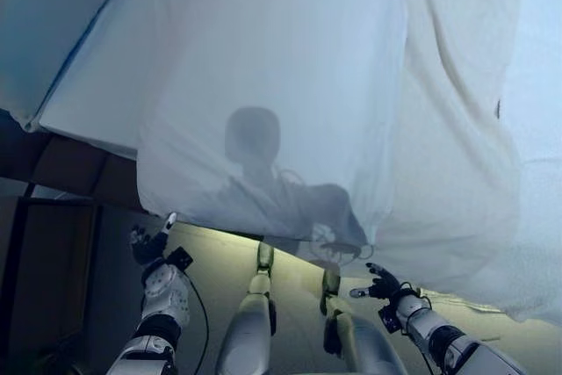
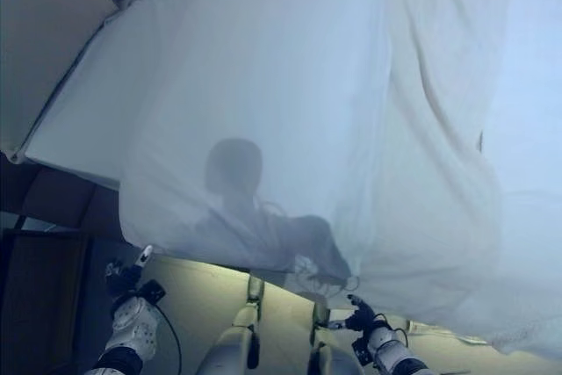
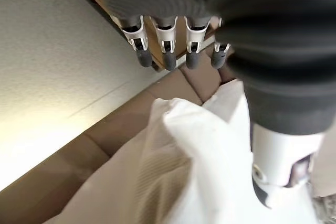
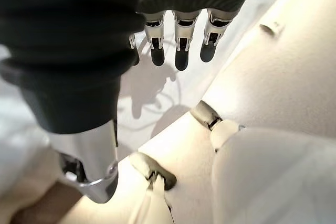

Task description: Make the bed

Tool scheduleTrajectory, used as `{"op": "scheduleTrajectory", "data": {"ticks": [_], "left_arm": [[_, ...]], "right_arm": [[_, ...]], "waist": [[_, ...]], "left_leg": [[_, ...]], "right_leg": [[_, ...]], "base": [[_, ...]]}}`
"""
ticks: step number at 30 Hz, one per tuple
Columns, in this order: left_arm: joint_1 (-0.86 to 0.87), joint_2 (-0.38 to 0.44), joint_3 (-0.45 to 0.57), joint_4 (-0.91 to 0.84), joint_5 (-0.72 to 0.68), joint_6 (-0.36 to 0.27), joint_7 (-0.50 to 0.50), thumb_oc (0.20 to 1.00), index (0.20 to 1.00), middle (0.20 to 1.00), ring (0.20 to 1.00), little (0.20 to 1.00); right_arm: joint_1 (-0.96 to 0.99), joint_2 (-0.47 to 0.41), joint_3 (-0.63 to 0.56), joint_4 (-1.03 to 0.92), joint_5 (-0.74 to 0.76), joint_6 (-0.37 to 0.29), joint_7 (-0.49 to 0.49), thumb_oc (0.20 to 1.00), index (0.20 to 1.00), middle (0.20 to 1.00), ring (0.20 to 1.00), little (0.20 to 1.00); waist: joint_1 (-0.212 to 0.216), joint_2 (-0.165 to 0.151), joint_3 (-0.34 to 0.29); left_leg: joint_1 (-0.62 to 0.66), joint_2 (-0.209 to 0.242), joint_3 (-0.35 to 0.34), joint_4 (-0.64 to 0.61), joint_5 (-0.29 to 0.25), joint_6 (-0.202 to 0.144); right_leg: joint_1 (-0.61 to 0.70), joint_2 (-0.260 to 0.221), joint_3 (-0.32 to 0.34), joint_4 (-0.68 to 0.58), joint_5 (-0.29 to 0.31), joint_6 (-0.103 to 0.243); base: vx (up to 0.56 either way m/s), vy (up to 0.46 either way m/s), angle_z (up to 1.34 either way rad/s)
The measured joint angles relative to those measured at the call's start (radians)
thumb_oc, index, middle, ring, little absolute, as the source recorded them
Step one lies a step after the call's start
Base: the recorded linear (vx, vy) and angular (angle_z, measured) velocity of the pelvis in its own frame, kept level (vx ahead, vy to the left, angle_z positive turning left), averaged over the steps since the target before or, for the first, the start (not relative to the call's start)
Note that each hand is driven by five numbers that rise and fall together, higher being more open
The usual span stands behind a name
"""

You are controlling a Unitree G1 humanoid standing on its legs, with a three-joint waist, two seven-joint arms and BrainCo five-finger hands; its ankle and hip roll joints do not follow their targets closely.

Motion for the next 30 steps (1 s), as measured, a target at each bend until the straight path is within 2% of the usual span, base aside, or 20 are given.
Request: {"op": "scheduleTrajectory", "data": {"ticks": [4,6,9,10,11,13,14,15,16,17,18,21,23,24,25,26,29,30], "left_arm": [[0.014,-0.006,0.036,0.067,-0.031,0.021,-0.024,1.000,1.000,1.000,1.000,1.000],[0.039,-0.007,0.040,0.081,-0.040,0.023,-0.032,1.000,1.000,1.000,1.000,1.000],[0.076,-0.027,0.075,0.060,-0.050,0.032,-0.026,1.000,1.000,1.000,1.000,1.000],[0.097,-0.036,0.073,0.013,-0.049,0.036,-0.023,1.000,1.000,1.000,1.000,1.000],[0.176,-0.052,0.053,-0.162,-0.047,0.036,-0.024,1.000,1.000,1.000,1.000,1.000],[0.205,-0.045,0.010,-0.237,-0.036,0.002,-0.062,1.000,1.000,1.000,1.000,1.000],[0.215,-0.029,-0.022,-0.330,-0.075,-0.002,-0.106,1.000,1.000,1.000,1.000,1.000],[0.208,-0.001,-0.082,-0.370,-0.077,-0.007,-0.162,1.000,1.000,1.000,1.000,1.000],[0.196,0.005,-0.106,-0.387,-0.085,-0.004,-0.211,1.000,1.000,1.000,1.000,1.000],[0.194,0.016,-0.127,-0.407,-0.106,0.001,-0.240,1.000,1.000,1.000,1.000,1.000],[0.185,0.044,-0.161,-0.457,-0.127,0.001,-0.302,1.000,1.000,1.000,1.000,1.000],[0.118,0.087,-0.202,-0.524,-0.191,0.009,-0.388,1.000,1.000,1.000,1.000,1.000],[0.019,0.094,-0.225,-0.540,-0.237,0.019,-0.419,1.000,1.000,1.000,1.000,1.000],[-0.043,0.104,-0.242,-0.545,-0.240,0.020,-0.437,1.000,1.000,1.000,1.000,1.000],[-0.076,0.106,-0.252,-0.543,-0.259,0.021,-0.445,1.000,1.000,1.000,1.000,1.000],[-0.162,0.130,-0.295,-0.531,-0.306,0.026,-0.453,1.000,1.000,1.000,1.000,1.000],[-0.318,0.134,-0.326,-0.527,-0.368,0.023,-0.461,1.000,1.000,1.000,1.000,1.000],[-0.360,0.141,-0.343,-0.522,-0.391,0.018,-0.455,1.000,1.000,1.000,1.000,1.000]], "right_arm": [[0.035,0.000,0.021,-0.090,-0.016,0.012,0.020,1.000,1.000,1.000,1.000,1.000],[0.051,-0.030,0.034,-0.224,-0.015,0.022,0.022,1.000,1.000,1.000,1.000,1.000],[0.079,-0.103,0.003,-0.463,0.059,-0.026,0.020,1.000,1.000,1.000,1.000,1.000],[0.082,-0.124,-0.008,-0.510,0.080,-0.032,0.024,1.000,1.000,1.000,1.000,1.000],[0.091,-0.156,-0.045,-0.585,0.140,-0.056,0.035,1.000,1.000,1.000,1.000,1.000],[0.094,-0.169,-0.085,-0.601,0.205,-0.080,0.040,1.000,1.000,1.000,1.000,1.000],[0.092,-0.175,-0.115,-0.637,0.265,-0.084,0.052,1.000,1.000,1.000,1.000,1.000],[0.090,-0.179,-0.137,-0.648,0.303,-0.099,0.058,1.000,1.000,1.000,1.000,1.000],[0.058,-0.185,-0.139,-0.649,0.332,-0.102,0.061,1.000,1.000,1.000,1.000,1.000],[0.046,-0.186,-0.140,-0.658,0.359,-0.102,0.065,1.000,1.000,1.000,1.000,1.000],[0.028,-0.184,-0.153,-0.681,0.405,-0.107,0.070,1.000,1.000,1.000,1.000,1.000],[-0.011,-0.156,-0.176,-0.717,0.480,-0.129,0.075,1.000,1.000,1.000,1.000,1.000],[-0.085,-0.128,-0.183,-0.725,0.548,-0.140,0.070,1.000,1.000,1.000,1.000,1.000],[-0.135,-0.096,-0.188,-0.729,0.578,-0.150,0.072,1.000,1.000,1.000,1.000,1.000],[-0.165,-0.084,-0.182,-0.727,0.607,-0.154,0.070,1.000,1.000,1.000,1.000,1.000],[-0.243,-0.070,-0.169,-0.728,0.660,-0.158,0.066,1.000,1.000,1.000,1.000,1.000],[-0.383,-0.040,-0.169,-0.708,0.752,-0.179,0.054,1.000,1.000,1.000,1.000,1.000],[-0.431,-0.027,-0.160,-0.675,0.774,-0.187,0.046,1.000,1.000,1.000,1.000,1.000]], "waist": [[-0.011,0.034,-0.062],[-0.024,0.042,-0.090],[-0.030,0.039,-0.111],[-0.029,0.039,-0.111],[-0.024,0.035,-0.111],[-0.020,0.032,-0.120],[-0.020,0.019,-0.115],[-0.019,0.005,-0.111],[-0.001,0.009,-0.108],[-0.003,0.012,-0.104],[0.000,0.009,-0.102],[0.000,0.019,-0.094],[0.006,0.024,-0.074],[0.005,0.025,-0.061],[0.005,0.022,-0.052],[0.011,0.022,-0.044],[0.030,0.017,-0.025],[0.033,0.010,-0.020]], "left_leg": [[0.027,0.001,0.000,-0.018,0.008,0.001],[0.040,0.004,-0.002,-0.018,0.008,0.001],[0.063,0.013,0.021,-0.016,0.005,-0.006],[0.069,0.014,0.026,-0.013,0.003,-0.008],[0.071,0.014,0.024,0.013,-0.008,-0.019],[0.072,0.009,0.016,0.039,-0.013,-0.024],[0.036,-0.005,-0.014,0.100,-0.015,-0.027],[-0.006,-0.020,-0.053,0.155,-0.001,-0.047],[-0.023,-0.031,-0.097,0.181,0.003,-0.061],[-0.038,-0.034,-0.141,0.195,-0.007,-0.067],[-0.050,-0.042,-0.153,0.204,-0.022,-0.082],[-0.097,-0.033,-0.146,0.211,-0.050,-0.087],[-0.118,-0.017,-0.141,0.183,-0.055,-0.078],[-0.121,-0.013,-0.124,0.162,-0.044,-0.024],[-0.130,-0.016,-0.115,0.162,-0.042,-0.016],[-0.160,-0.026,-0.088,0.173,-0.044,0.008],[-0.186,-0.052,-0.054,0.186,-0.047,0.031],[-0.194,-0.057,-0.047,0.193,-0.055,0.035]], "right_leg": [[0.015,0.002,0.004,0.002,0.001,0.001],[0.029,0.005,0.004,0.000,0.001,0.001],[0.025,0.012,0.031,0.020,-0.005,-0.005],[0.020,0.013,0.037,0.041,-0.013,-0.006],[0.004,0.015,0.044,0.104,-0.043,-0.008],[-0.016,0.013,0.043,0.171,-0.078,-0.015],[-0.050,-0.008,0.043,0.226,-0.112,-0.031],[-0.078,-0.027,0.044,0.264,-0.123,-0.036],[-0.082,-0.035,0.058,0.281,-0.123,-0.038],[-0.084,-0.039,0.059,0.284,-0.123,-0.039],[-0.102,-0.040,0.054,0.287,-0.118,-0.042],[-0.146,-0.037,0.047,0.301,-0.115,-0.041],[-0.187,-0.029,0.056,0.300,-0.098,-0.021],[-0.203,-0.024,0.073,0.289,-0.084,-0.006],[-0.206,-0.027,0.081,0.274,-0.073,0.004],[-0.228,-0.040,0.099,0.262,-0.057,0.019],[-0.234,-0.074,0.110,0.218,-0.018,0.057],[-0.236,-0.078,0.109,0.209,-0.012,0.059]], "base": [[0.01,-0.131,-0.03],[0.01,-0.130,-0.03],[0.02,-0.091,-0.23],[0.01,-0.077,-0.32],[-0.03,-0.065,-0.14],[-0.04,-0.041,0.06],[0.03,0.031,0.20],[0.09,0.055,0.13],[0.09,0.055,-0.03],[0.13,0.111,-0.14],[0.09,0.089,-0.10],[0.14,0.175,-0.03],[0.17,0.366,-0.19],[0.12,0.349,-0.29],[0.09,0.326,-0.36],[0.10,0.230,-0.30],[0.16,0.325,-0.20],[0.16,0.291,-0.16]]}}
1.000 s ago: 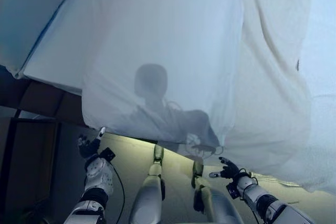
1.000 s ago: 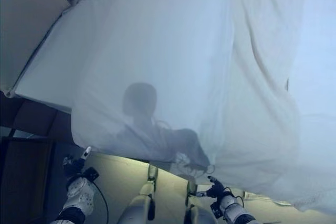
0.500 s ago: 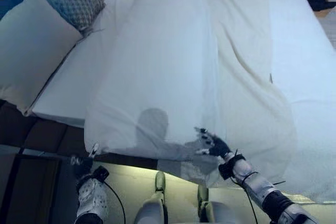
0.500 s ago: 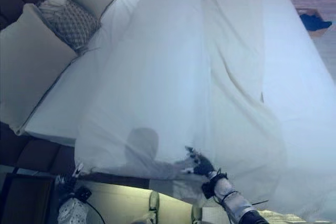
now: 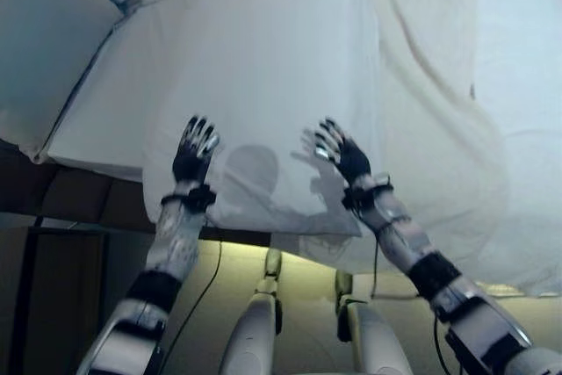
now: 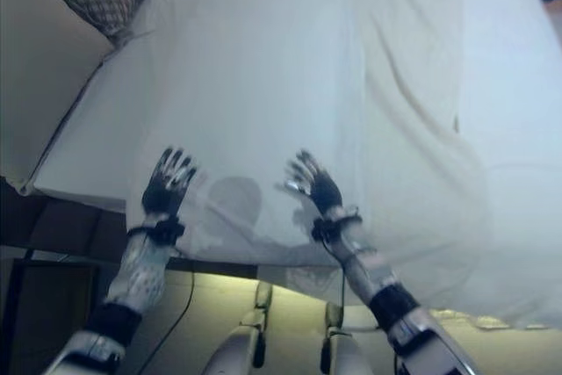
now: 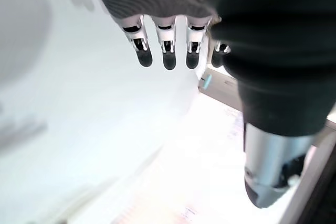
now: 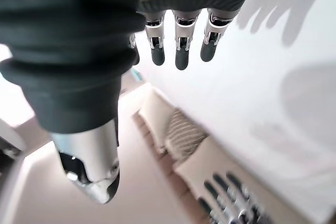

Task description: Make the bed

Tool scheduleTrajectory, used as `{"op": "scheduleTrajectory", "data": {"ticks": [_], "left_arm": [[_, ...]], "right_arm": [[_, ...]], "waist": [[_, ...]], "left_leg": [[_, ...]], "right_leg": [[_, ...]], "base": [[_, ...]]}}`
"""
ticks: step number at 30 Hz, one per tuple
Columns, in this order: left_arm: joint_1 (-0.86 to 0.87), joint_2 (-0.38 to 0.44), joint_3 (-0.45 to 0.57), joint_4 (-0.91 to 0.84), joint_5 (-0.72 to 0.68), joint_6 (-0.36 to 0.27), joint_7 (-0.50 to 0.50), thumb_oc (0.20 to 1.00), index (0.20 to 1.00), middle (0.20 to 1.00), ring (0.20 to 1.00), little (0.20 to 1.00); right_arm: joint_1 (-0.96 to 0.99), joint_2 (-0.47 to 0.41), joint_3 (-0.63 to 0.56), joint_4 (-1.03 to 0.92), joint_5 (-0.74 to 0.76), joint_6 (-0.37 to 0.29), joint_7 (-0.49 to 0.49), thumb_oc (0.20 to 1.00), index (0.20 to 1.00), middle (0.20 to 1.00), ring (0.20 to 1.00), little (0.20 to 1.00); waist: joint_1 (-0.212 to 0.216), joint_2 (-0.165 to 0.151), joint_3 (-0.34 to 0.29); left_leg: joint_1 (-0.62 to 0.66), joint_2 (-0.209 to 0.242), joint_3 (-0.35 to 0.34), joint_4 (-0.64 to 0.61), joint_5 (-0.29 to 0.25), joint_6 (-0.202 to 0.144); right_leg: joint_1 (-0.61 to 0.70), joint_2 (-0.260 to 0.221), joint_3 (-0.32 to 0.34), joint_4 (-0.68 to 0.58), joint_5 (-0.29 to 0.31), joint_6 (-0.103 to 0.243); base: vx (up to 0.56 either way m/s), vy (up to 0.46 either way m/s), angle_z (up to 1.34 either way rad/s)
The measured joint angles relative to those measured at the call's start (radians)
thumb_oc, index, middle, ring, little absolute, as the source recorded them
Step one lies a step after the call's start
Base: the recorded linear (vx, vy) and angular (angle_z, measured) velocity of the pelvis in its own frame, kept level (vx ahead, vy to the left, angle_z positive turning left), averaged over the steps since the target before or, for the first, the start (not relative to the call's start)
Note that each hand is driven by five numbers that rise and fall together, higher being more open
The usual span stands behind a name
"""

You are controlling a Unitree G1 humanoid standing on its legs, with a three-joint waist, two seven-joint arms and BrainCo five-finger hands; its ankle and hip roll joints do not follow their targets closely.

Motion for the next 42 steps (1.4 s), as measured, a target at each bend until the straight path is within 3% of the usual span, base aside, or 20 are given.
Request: {"op": "scheduleTrajectory", "data": {"ticks": [7,9,12,16,22,35,42], "left_arm": [[-0.310,0.034,-0.070,0.115,-0.114,-0.008,0.012,1.000,1.000,1.000,1.000,1.000],[-0.366,0.030,-0.094,0.152,-0.122,-0.014,0.014,1.000,1.000,1.000,1.000,1.000],[-0.439,0.029,-0.096,0.244,-0.166,-0.024,0.031,1.000,1.000,1.000,1.000,1.000],[-0.541,0.022,-0.126,0.372,-0.168,-0.028,0.073,1.000,1.000,1.000,1.000,1.000],[-0.587,0.018,-0.134,0.525,-0.138,-0.019,0.109,1.000,1.000,1.000,1.000,1.000],[-0.526,0.012,-0.060,0.540,0.038,-0.018,0.183,1.000,1.000,1.000,1.000,1.000],[-0.234,-0.014,0.075,0.537,0.109,-0.021,0.195,1.000,1.000,1.000,1.000,1.000]], "right_arm": [[-0.318,0.080,0.010,0.178,0.156,-0.036,-0.041,1.000,1.000,1.000,1.000,1.000],[-0.362,0.090,0.012,0.210,0.185,-0.042,-0.041,1.000,1.000,1.000,1.000,1.000],[-0.478,0.112,0.026,0.336,0.252,-0.043,-0.053,1.000,1.000,1.000,1.000,1.000],[-0.545,0.108,0.026,0.462,0.294,-0.049,-0.086,1.000,1.000,1.000,1.000,1.000],[-0.564,0.075,0.021,0.612,0.316,-0.042,-0.110,1.000,1.000,1.000,1.000,1.000],[-0.495,0.083,-0.141,0.640,0.164,-0.055,-0.183,1.000,1.000,1.000,1.000,1.000],[-0.157,0.056,-0.319,0.691,0.157,-0.077,-0.196,1.000,1.000,1.000,1.000,1.000]], "waist": [[0.019,-0.062,0.055],[0.023,-0.079,0.065],[0.025,-0.099,0.073],[0.020,-0.128,0.098],[0.019,-0.129,0.099],[-0.012,-0.129,0.095],[-0.039,-0.129,0.064]], "left_leg": [[-0.073,-0.005,0.017,0.053,-0.035,0.014],[-0.108,-0.003,0.018,0.062,-0.035,0.014],[-0.188,0.009,0.028,0.064,-0.025,0.016],[-0.284,0.019,0.009,0.070,-0.010,0.006],[-0.381,0.022,-0.027,0.018,0.034,-0.010],[-0.430,0.011,-0.041,0.018,0.041,-0.012],[-0.364,-0.010,-0.022,0.015,0.038,-0.014]], "right_leg": [[-0.037,-0.013,-0.033,-0.039,0.023,0.007],[-0.067,-0.012,-0.039,-0.045,0.034,0.005],[-0.107,0.000,-0.063,-0.133,0.099,-0.001],[-0.187,0.014,-0.080,-0.146,0.117,-0.009],[-0.270,0.025,-0.119,-0.196,0.140,-0.025],[-0.332,0.015,-0.135,-0.151,0.122,-0.019],[-0.319,-0.016,-0.122,-0.055,0.070,-0.005]], "base": [[0.07,0.130,-0.08],[0.06,0.044,-0.06],[0.02,0.009,-0.13],[0.02,-0.001,0.05],[0.03,-0.055,0.13],[0.01,-0.002,0.02],[-0.05,-0.062,0.01]]}}
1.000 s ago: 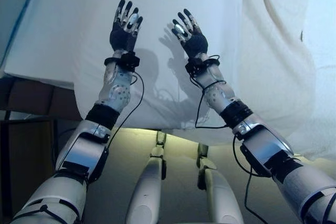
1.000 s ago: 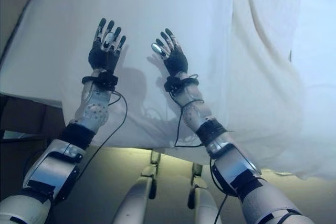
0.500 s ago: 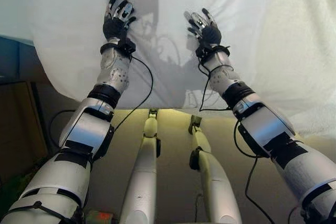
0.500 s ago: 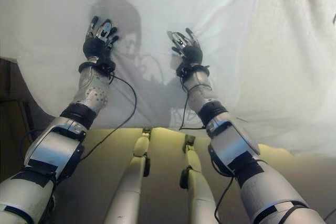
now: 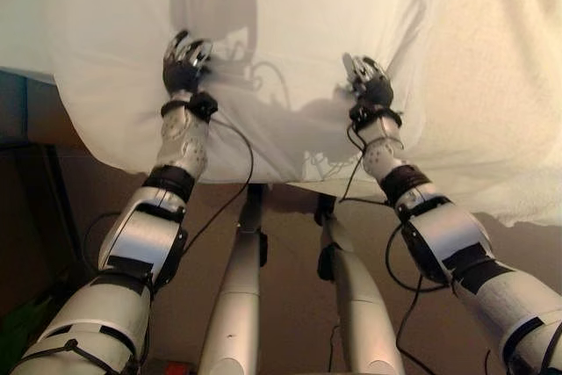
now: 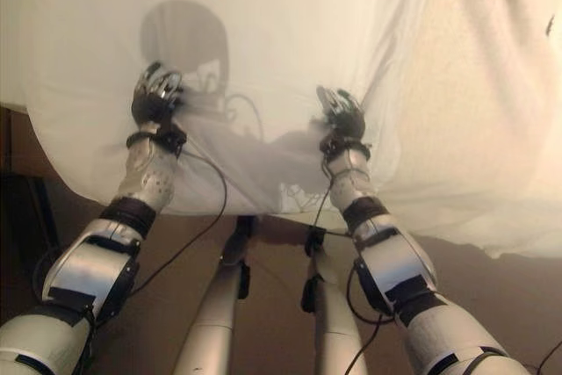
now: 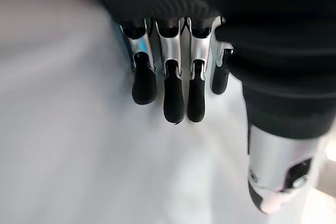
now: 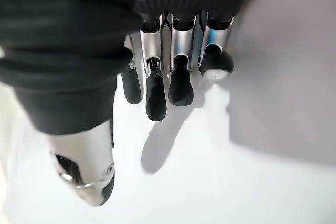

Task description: Make the bed

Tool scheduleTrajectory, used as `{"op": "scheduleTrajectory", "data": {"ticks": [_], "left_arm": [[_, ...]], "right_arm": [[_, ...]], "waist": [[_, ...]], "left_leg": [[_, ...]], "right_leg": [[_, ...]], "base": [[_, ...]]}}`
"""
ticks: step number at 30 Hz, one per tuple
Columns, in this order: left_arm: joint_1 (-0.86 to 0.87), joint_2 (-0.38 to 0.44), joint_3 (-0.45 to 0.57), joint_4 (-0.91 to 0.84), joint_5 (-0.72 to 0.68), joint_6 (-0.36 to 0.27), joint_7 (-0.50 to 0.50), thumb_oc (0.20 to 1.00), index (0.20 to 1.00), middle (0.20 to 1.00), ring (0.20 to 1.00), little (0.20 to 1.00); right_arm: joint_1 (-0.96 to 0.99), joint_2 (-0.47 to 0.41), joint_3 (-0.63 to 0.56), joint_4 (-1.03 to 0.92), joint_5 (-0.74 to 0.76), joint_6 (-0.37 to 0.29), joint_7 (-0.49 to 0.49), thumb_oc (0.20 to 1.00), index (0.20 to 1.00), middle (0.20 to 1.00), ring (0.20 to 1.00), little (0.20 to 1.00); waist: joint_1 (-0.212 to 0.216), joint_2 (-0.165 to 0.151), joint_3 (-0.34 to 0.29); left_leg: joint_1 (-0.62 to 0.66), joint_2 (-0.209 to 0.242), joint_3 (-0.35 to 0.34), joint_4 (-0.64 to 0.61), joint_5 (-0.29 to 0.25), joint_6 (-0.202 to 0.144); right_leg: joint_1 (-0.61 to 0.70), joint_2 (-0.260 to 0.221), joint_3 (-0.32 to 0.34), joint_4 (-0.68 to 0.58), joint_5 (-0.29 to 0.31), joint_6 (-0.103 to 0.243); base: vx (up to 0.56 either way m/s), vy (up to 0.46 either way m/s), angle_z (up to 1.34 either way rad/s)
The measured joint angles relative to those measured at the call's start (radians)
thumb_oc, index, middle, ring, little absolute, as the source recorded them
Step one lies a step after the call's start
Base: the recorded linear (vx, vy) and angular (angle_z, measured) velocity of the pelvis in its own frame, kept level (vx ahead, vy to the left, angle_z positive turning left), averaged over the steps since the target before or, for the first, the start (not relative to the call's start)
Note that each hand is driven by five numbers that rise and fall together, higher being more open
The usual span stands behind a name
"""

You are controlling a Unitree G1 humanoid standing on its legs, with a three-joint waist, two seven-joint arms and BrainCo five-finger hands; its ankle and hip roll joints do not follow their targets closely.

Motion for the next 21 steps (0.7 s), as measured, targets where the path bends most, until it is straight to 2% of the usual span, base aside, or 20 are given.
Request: {"op": "scheduleTrajectory", "data": {"ticks": [4,7,8,11,15,17,18,19,20,21], "left_arm": [[0.178,-0.004,0.084,0.037,-0.002,0.007,0.011,1.000,1.000,1.000,1.000,1.000],[0.281,-0.011,0.147,0.130,-0.022,0.028,0.008,1.000,1.000,1.000,1.000,1.000],[0.328,-0.026,0.186,0.143,-0.027,0.040,0.001,1.000,1.000,1.000,1.000,1.000],[0.418,-0.046,0.215,0.159,-0.029,0.045,-0.025,1.000,1.000,1.000,1.000,1.000],[0.547,-0.119,0.266,0.175,-0.029,0.063,-0.058,1.000,1.000,1.000,1.000,1.000],[0.624,-0.160,0.264,0.202,-0.016,0.074,-0.086,1.000,1.000,1.000,1.000,1.000],[0.632,-0.169,0.263,0.208,-0.016,0.078,-0.089,1.000,1.000,1.000,1.000,1.000],[0.662,-0.185,0.262,0.213,0.002,0.087,-0.095,1.000,1.000,1.000,1.000,1.000],[0.672,-0.192,0.262,0.219,0.023,0.090,-0.104,1.000,1.000,1.000,1.000,1.000],[0.685,-0.194,0.259,0.231,0.055,0.092,-0.108,1.000,1.000,1.000,1.000,1.000]], "right_arm": [[0.221,-0.005,-0.028,0.066,-0.005,0.045,-0.032,1.000,1.000,1.000,1.000,1.000],[0.338,-0.001,-0.027,0.106,-0.038,0.066,-0.037,1.000,1.000,1.000,1.000,1.000],[0.376,-0.005,-0.027,0.107,-0.065,0.067,-0.035,1.000,1.000,1.000,1.000,1.000],[0.431,-0.018,-0.033,0.123,-0.114,0.073,-0.023,1.000,1.000,1.000,1.000,1.000],[0.516,-0.053,-0.054,0.118,-0.194,0.085,0.000,1.000,1.000,1.000,1.000,1.000],[0.565,-0.088,-0.050,0.114,-0.288,0.102,0.016,1.000,1.000,1.000,1.000,1.000],[0.577,-0.098,-0.050,0.114,-0.309,0.104,0.018,1.000,1.000,1.000,1.000,1.000],[0.613,-0.128,-0.036,0.100,-0.386,0.113,0.019,1.000,1.000,1.000,1.000,1.000],[0.630,-0.156,-0.005,0.088,-0.458,0.122,0.025,1.000,1.000,1.000,1.000,1.000],[0.653,-0.175,0.019,0.071,-0.511,0.133,0.027,1.000,1.000,1.000,1.000,1.000]], "waist": [[-0.002,0.000,0.001],[-0.020,0.002,0.005],[-0.022,0.004,0.008],[-0.021,0.007,0.008],[-0.018,0.054,0.017],[-0.020,0.091,-0.003],[-0.020,0.099,-0.016],[-0.022,0.116,-0.043],[-0.022,0.120,-0.051],[-0.025,0.121,-0.058]], "left_leg": [[0.047,0.006,0.011,-0.001,-0.003,-0.003],[0.107,0.020,0.007,-0.001,-0.001,-0.002],[0.155,0.028,0.009,-0.006,-0.002,-0.005],[0.251,0.043,0.008,-0.036,-0.003,-0.031],[0.420,0.073,-0.005,-0.094,0.012,-0.056],[0.494,0.082,-0.005,-0.114,-0.005,-0.074],[0.493,0.083,-0.007,-0.112,-0.013,-0.078],[0.499,0.082,-0.002,-0.107,-0.047,-0.086],[0.503,0.076,0.010,-0.082,-0.070,-0.086],[0.517,0.062,0.009,-0.048,-0.069,-0.084]], "right_leg": [[0.009,0.002,0.014,0.049,-0.016,-0.006],[0.050,0.016,0.013,0.077,-0.027,-0.019],[0.087,0.015,0.011,0.096,-0.042,-0.026],[0.147,0.027,0.007,0.144,-0.080,-0.039],[0.274,0.043,-0.016,0.187,-0.122,-0.076],[0.335,0.052,-0.023,0.201,-0.147,-0.097],[0.340,0.052,-0.026,0.201,-0.151,-0.100],[0.341,0.049,-0.030,0.200,-0.153,-0.106],[0.352,0.035,-0.039,0.193,-0.151,-0.113],[0.362,0.029,-0.037,0.193,-0.152,-0.116]], "base": [[-0.09,-0.164,-0.15],[-0.11,-0.221,-0.12],[-0.08,-0.204,-0.02],[-0.05,-0.194,-0.01],[-0.01,-0.137,0.11],[0.01,-0.105,0.07],[-0.03,-0.048,0.08],[-0.02,-0.089,0.13],[0.01,-0.046,0.08],[0.01,-0.046,-0.04]]}}
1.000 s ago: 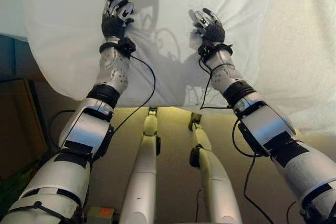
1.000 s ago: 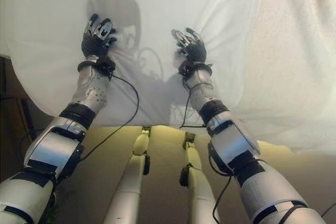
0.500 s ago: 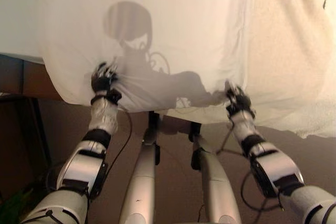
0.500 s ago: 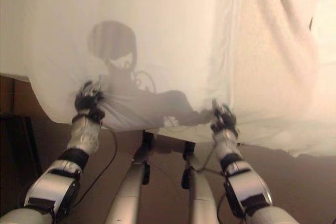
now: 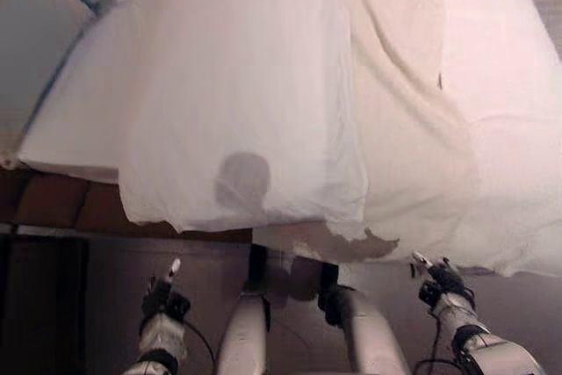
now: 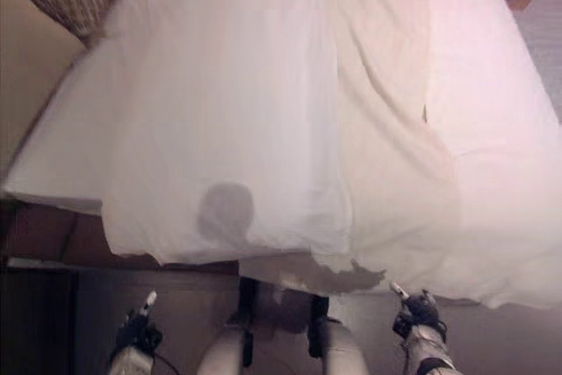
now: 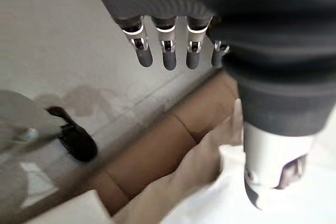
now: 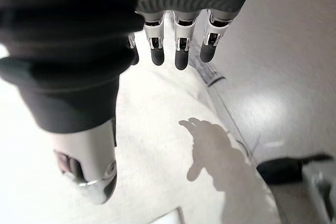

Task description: Make the bed

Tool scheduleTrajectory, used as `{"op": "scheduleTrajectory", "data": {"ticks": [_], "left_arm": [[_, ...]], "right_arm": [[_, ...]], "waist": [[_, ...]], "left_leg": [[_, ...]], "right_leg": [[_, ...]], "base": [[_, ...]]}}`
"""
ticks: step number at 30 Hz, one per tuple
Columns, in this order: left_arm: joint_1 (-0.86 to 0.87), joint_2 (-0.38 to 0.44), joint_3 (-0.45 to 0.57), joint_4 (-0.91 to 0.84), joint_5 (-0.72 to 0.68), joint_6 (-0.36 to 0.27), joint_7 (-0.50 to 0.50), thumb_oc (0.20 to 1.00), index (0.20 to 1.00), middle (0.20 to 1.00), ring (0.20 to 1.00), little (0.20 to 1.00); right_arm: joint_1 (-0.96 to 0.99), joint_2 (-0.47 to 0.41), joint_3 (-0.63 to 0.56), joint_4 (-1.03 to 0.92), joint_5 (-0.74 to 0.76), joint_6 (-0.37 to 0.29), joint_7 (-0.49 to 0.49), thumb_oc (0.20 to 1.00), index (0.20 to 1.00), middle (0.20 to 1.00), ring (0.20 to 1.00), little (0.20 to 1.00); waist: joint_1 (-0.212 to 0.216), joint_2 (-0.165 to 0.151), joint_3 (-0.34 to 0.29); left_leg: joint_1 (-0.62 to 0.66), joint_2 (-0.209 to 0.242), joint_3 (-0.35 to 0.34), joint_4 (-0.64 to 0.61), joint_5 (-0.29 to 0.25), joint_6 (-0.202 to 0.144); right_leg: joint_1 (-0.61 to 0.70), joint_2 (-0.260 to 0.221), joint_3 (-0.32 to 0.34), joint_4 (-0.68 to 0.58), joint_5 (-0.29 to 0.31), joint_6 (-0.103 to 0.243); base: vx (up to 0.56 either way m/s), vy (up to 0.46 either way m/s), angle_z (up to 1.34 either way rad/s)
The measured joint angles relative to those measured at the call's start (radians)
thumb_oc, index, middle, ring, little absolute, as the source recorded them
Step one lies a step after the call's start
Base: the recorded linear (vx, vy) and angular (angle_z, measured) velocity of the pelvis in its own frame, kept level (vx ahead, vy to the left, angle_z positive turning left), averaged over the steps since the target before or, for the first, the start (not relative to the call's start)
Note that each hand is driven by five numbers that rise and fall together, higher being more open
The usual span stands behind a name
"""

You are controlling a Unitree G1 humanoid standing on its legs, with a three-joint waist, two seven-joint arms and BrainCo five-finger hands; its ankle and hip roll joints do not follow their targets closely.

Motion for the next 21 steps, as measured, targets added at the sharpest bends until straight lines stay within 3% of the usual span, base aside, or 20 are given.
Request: {"op": "scheduleTrajectory", "data": {"ticks": [1,2,7,10,13,21], "left_arm": [[0.006,-0.001,-0.009,0.014,0.028,0.003,-0.003,1.000,1.000,1.000,1.000,1.000],[0.050,0.002,-0.038,0.017,0.091,0.008,-0.004,1.000,1.000,1.000,1.000,1.000],[0.114,0.001,-0.155,-0.006,0.314,0.009,-0.004,1.000,1.000,1.000,1.000,1.000],[0.130,0.001,-0.273,0.001,0.545,0.008,0.031,1.000,1.000,1.000,1.000,1.000],[0.148,-0.002,-0.332,0.011,0.678,0.010,0.033,1.000,1.000,1.000,1.000,1.000],[0.167,-0.026,-0.355,0.016,0.709,0.038,-0.037,1.000,1.000,1.000,1.000,1.000]], "right_arm": [[0.020,-0.021,0.031,-0.017,-0.042,0.007,0.005,1.000,1.000,1.000,1.000,1.000],[0.063,-0.040,0.049,-0.040,-0.101,0.012,0.014,1.000,1.000,1.000,1.000,1.000],[0.171,0.004,0.049,-0.086,-0.191,0.012,0.027,1.000,1.000,1.000,1.000,1.000],[0.241,0.063,0.057,-0.096,-0.230,0.012,0.052,1.000,1.000,1.000,1.000,1.000],[0.264,0.089,0.119,-0.067,-0.282,0.014,0.089,1.000,1.000,1.000,1.000,1.000],[0.269,0.138,0.146,-0.032,-0.334,0.035,0.134,1.000,1.000,1.000,1.000,1.000]], "waist": [[0.002,0.001,-0.014],[-0.010,0.002,-0.080],[-0.026,-0.009,-0.200],[-0.031,-0.008,-0.256],[-0.028,-0.005,-0.314],[-0.049,-0.005,-0.356]], "left_leg": [[0.024,-0.013,0.000,0.045,0.004,0.006],[0.057,-0.036,-0.003,0.046,-0.040,0.032],[0.152,-0.032,-0.004,-0.050,-0.046,0.046],[0.198,-0.027,0.000,-0.088,-0.044,0.056],[0.241,-0.021,0.014,-0.138,-0.040,0.065],[0.324,-0.023,0.037,-0.184,-0.040,0.074]], "right_leg": [[0.012,-0.002,0.003,-0.002,0.000,0.000],[0.020,-0.004,0.004,-0.010,-0.004,0.006],[0.083,0.012,0.018,-0.056,0.000,0.021],[0.134,0.022,0.029,-0.119,0.023,0.038],[0.181,0.040,0.055,-0.208,0.067,0.050],[0.316,0.051,0.076,-0.382,0.142,0.064]], "base": [[0.09,0.001,-0.14],[0.07,0.010,-0.06],[0.09,0.050,-0.12],[0.08,0.059,-0.11],[0.06,0.071,-0.27],[0.06,0.038,-0.08]]}}
